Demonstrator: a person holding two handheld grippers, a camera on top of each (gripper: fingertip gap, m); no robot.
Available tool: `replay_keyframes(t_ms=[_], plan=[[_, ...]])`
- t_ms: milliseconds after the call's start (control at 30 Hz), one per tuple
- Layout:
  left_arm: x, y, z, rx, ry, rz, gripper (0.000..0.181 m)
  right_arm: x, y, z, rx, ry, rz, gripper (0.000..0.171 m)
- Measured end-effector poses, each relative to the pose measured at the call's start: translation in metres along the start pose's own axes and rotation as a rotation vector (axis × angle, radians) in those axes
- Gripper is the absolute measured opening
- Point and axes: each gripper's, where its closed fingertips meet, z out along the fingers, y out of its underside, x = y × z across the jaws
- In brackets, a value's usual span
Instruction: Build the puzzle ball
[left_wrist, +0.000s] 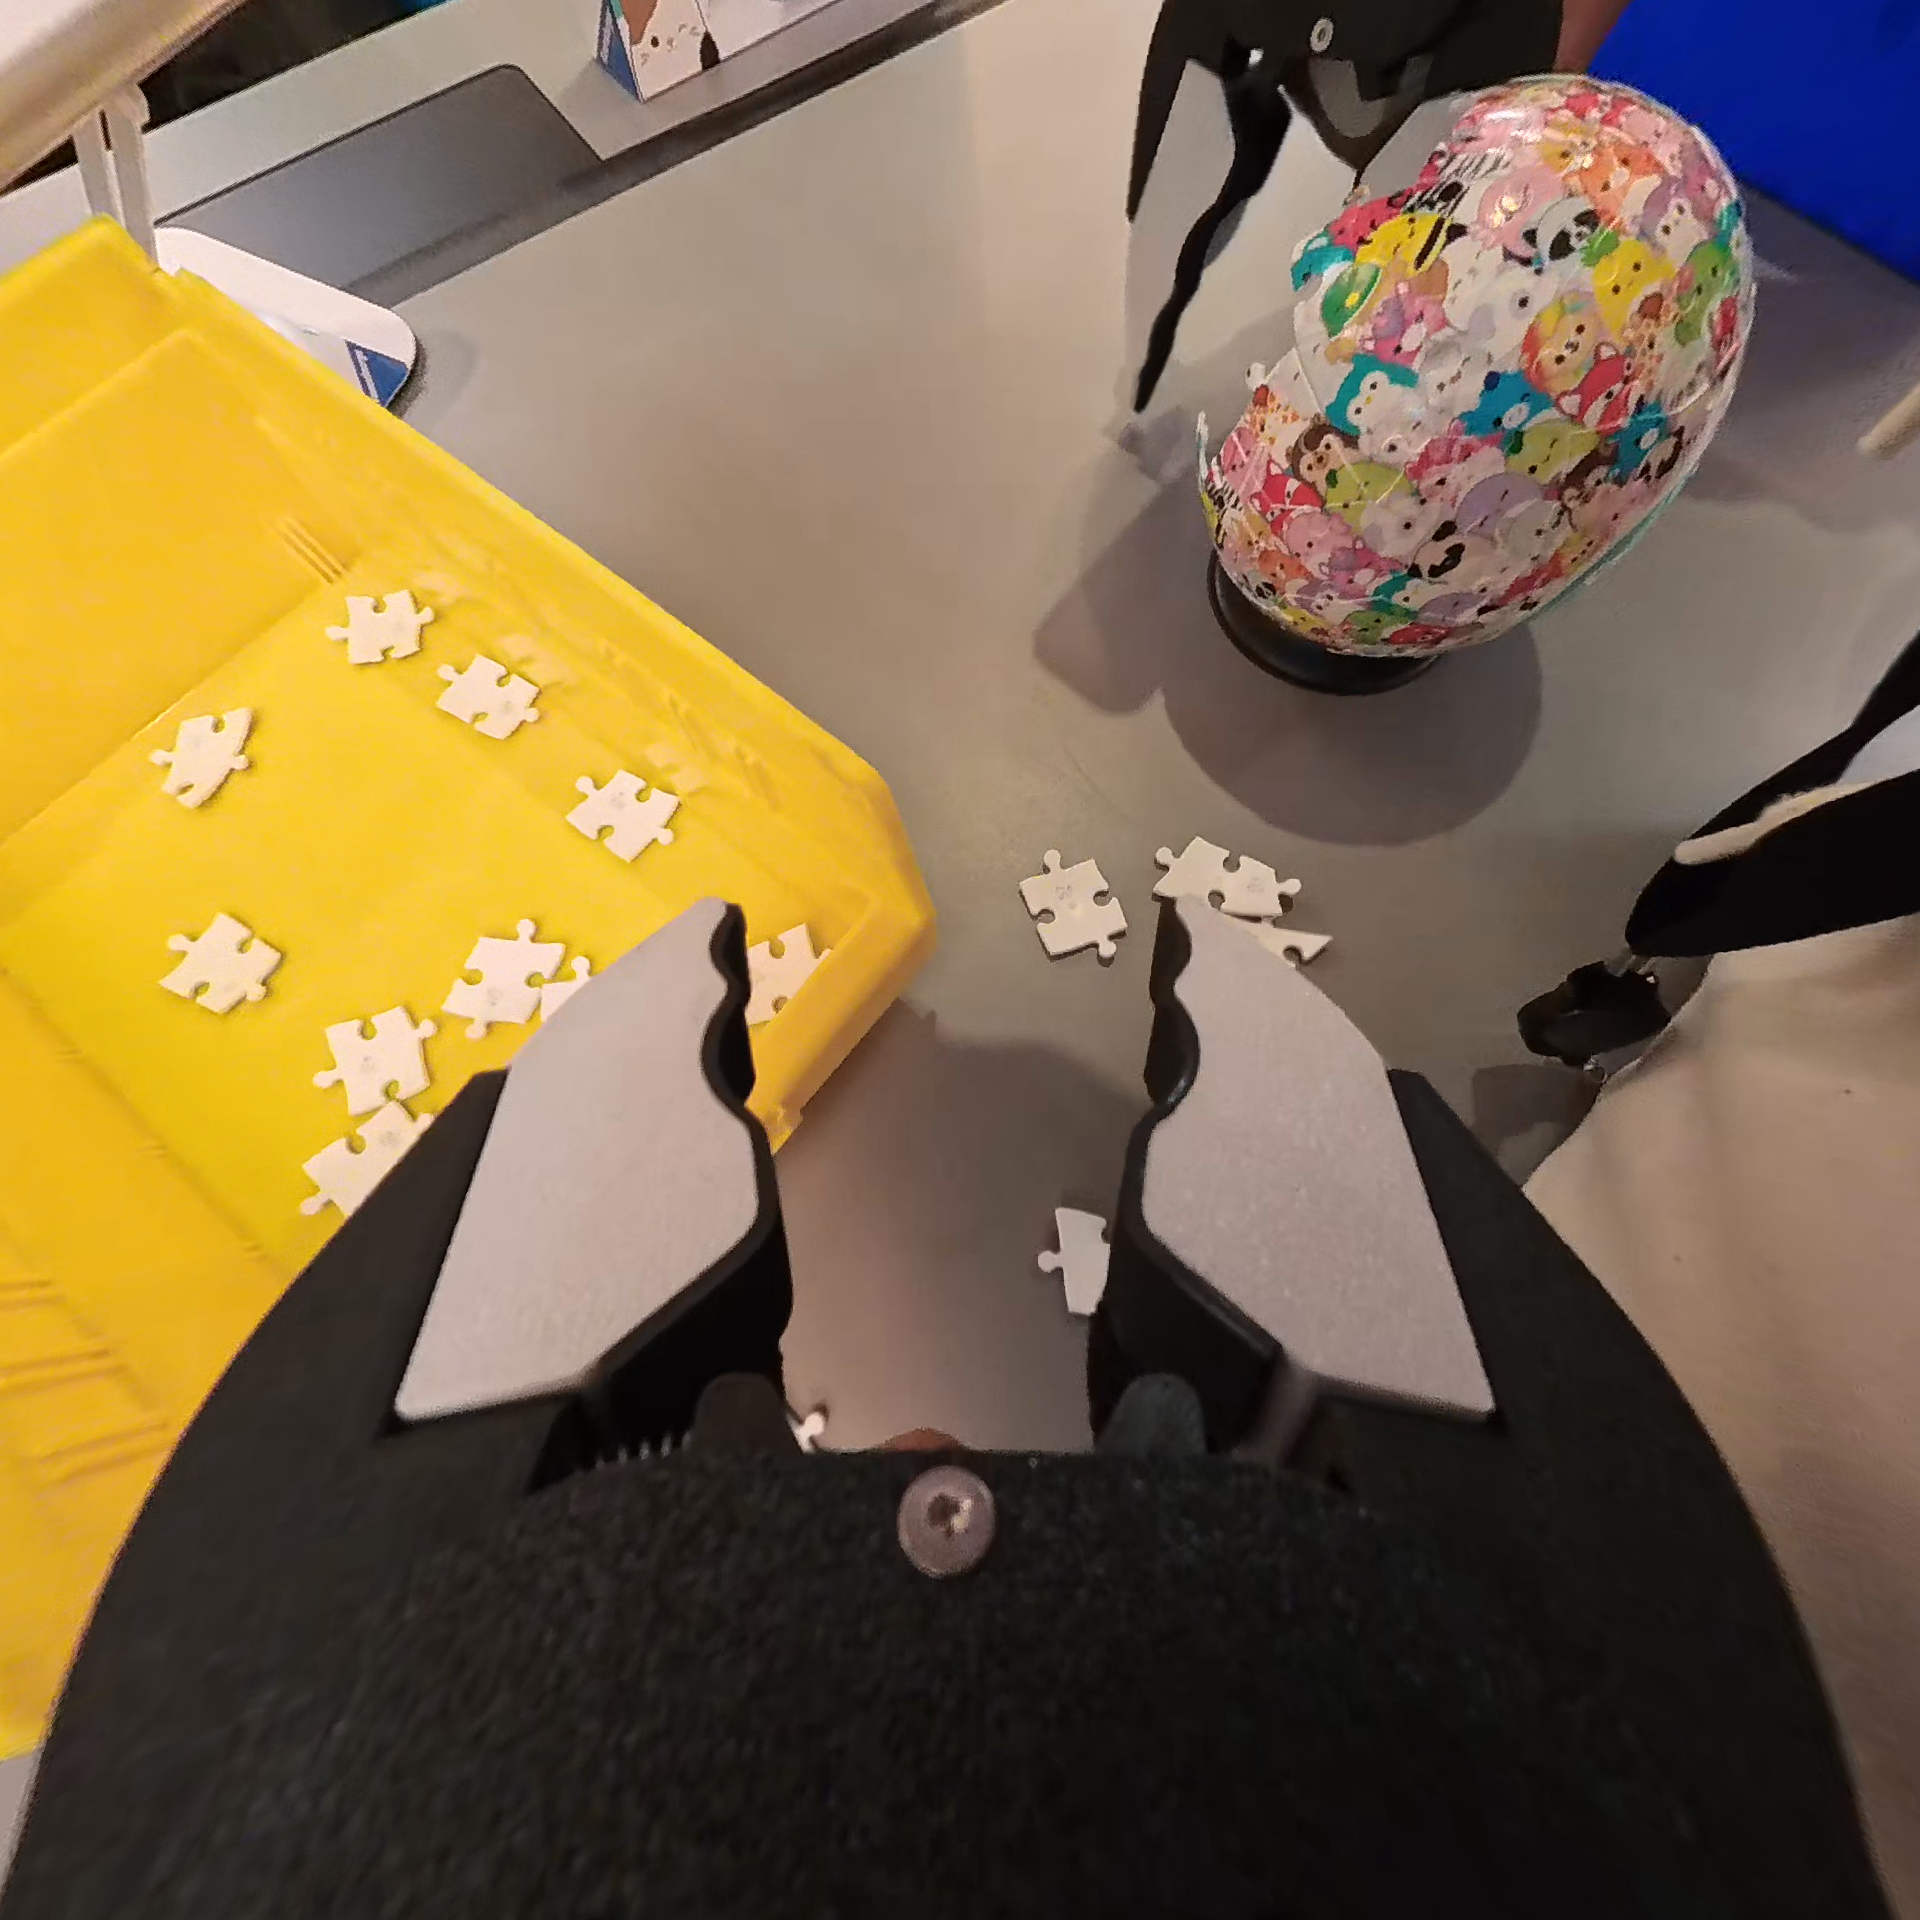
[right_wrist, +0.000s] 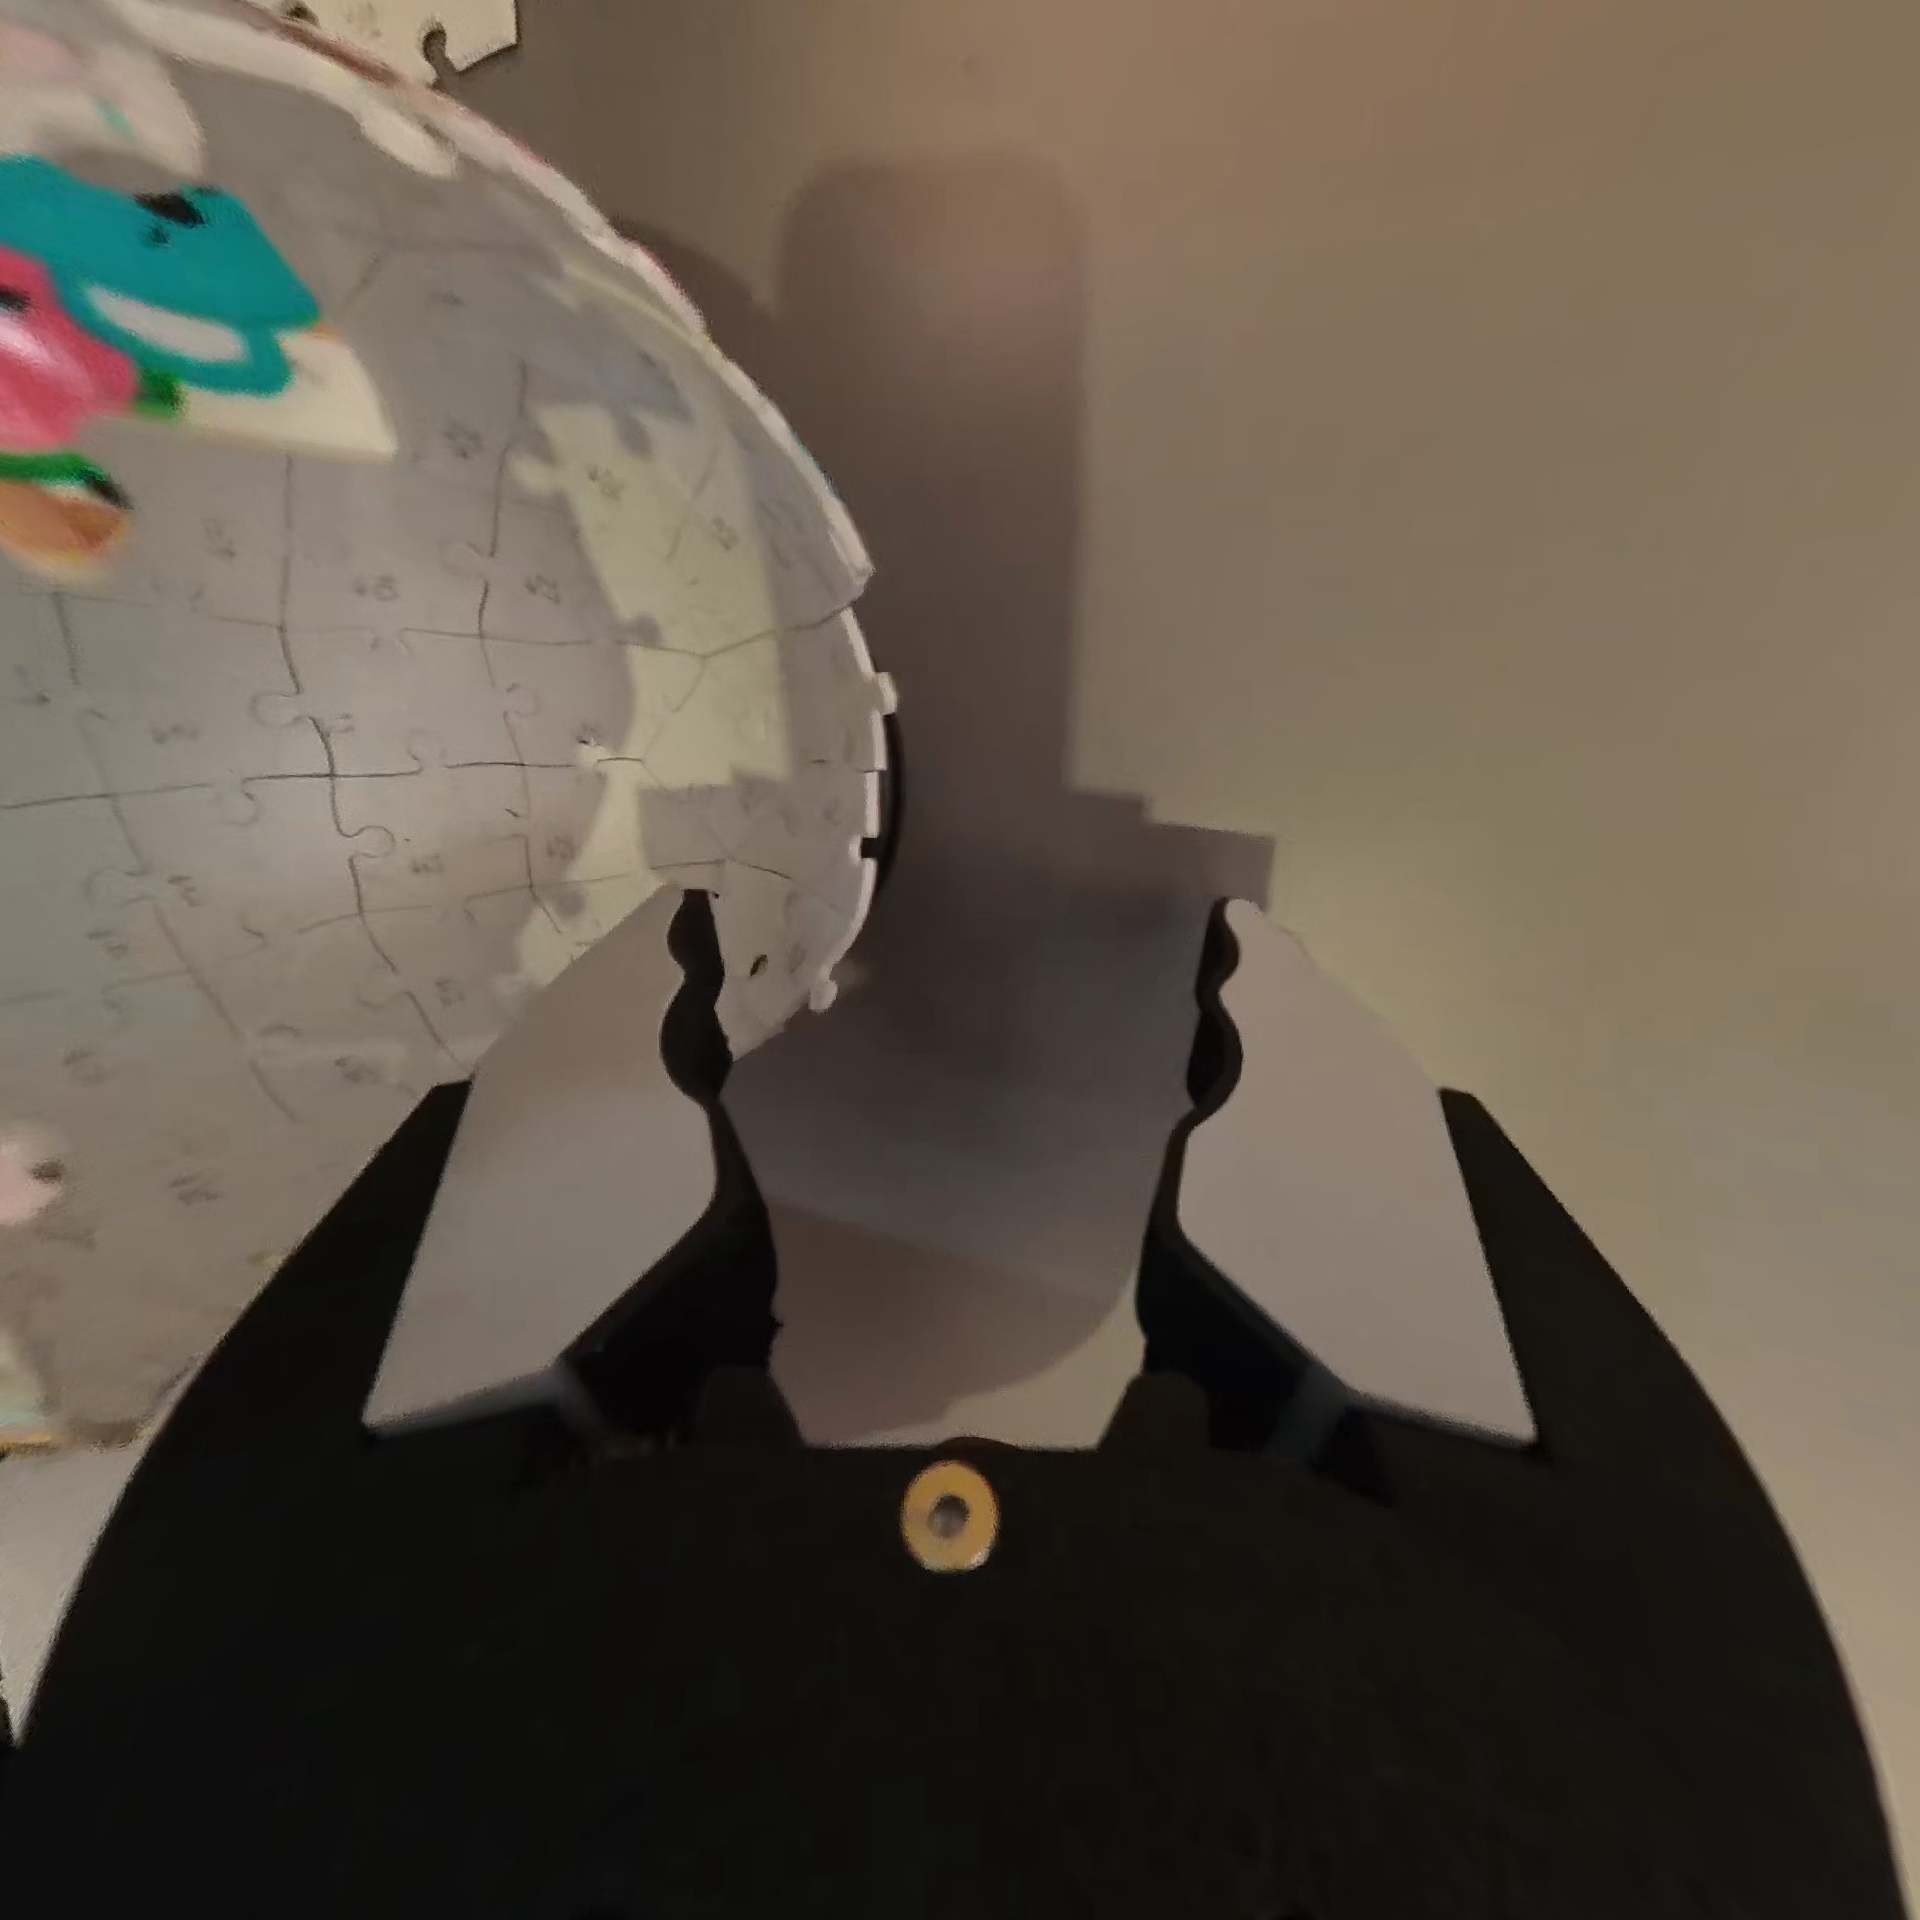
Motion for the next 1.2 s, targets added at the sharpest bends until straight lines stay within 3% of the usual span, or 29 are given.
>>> replay_keyframes(t_ms=[733, 1000, 1200], plan=[[-0.001, 0.003, 0.003, -0.021, -0.008, 0.000, 0.074, 0.003, -0.004, 0.009, -0.050, 0.070, -0.126, 0.086], [-0.001, 0.004, 0.003, -0.027, -0.010, -0.003, 0.075, 0.007, -0.014, -0.005, 0.041, -0.032, -0.006, 0.079], [-0.001, 0.006, 0.005, -0.040, -0.010, 0.000, 0.075, 0.003, -0.013, 0.005, 0.018, -0.029, -0.073, 0.076]])
